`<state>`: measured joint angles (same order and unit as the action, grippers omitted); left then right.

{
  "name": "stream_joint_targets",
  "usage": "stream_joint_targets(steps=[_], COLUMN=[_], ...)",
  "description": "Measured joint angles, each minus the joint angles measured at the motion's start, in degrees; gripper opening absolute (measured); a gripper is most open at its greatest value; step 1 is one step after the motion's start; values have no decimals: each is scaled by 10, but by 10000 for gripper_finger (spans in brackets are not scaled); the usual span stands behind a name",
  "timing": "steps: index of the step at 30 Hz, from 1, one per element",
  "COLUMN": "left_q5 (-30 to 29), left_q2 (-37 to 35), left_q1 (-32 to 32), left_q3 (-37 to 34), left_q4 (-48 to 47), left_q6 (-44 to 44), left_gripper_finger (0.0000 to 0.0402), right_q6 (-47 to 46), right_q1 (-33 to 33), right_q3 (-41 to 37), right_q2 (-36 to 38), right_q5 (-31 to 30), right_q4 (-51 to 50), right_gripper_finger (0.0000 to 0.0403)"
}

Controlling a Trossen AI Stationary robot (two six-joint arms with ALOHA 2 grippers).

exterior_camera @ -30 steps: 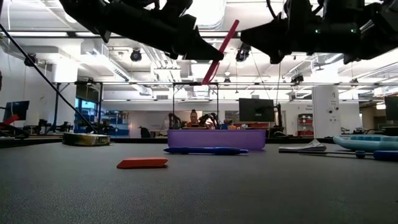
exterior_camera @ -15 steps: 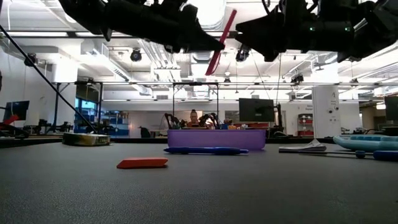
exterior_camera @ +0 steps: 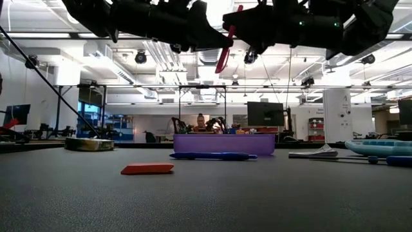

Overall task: Pack school essentials
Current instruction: Put the pink pen into the purple box

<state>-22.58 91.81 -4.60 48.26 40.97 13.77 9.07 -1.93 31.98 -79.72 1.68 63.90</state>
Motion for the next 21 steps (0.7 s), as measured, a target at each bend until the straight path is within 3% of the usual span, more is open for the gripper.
stream_joint_targets(steps=[7,15,21], left_q5=[-3,-4,-4], left_q2=[0,0,0], left_q1=[0,1,1], left_q3=[-10,-12,-11], left_q4=[0,-3,4], left_q6=[-3,-14,-15], left_gripper_finger=[26,40,109], right_q6=[11,8,10], right_q1=[-1,-2,-2], right_q3=[0,3,7], right_q2=[-2,-3,-3], right_q5=[-10,-22,-23], right_q4=[1,-23,-48], right_gripper_finger=[29,19,19])
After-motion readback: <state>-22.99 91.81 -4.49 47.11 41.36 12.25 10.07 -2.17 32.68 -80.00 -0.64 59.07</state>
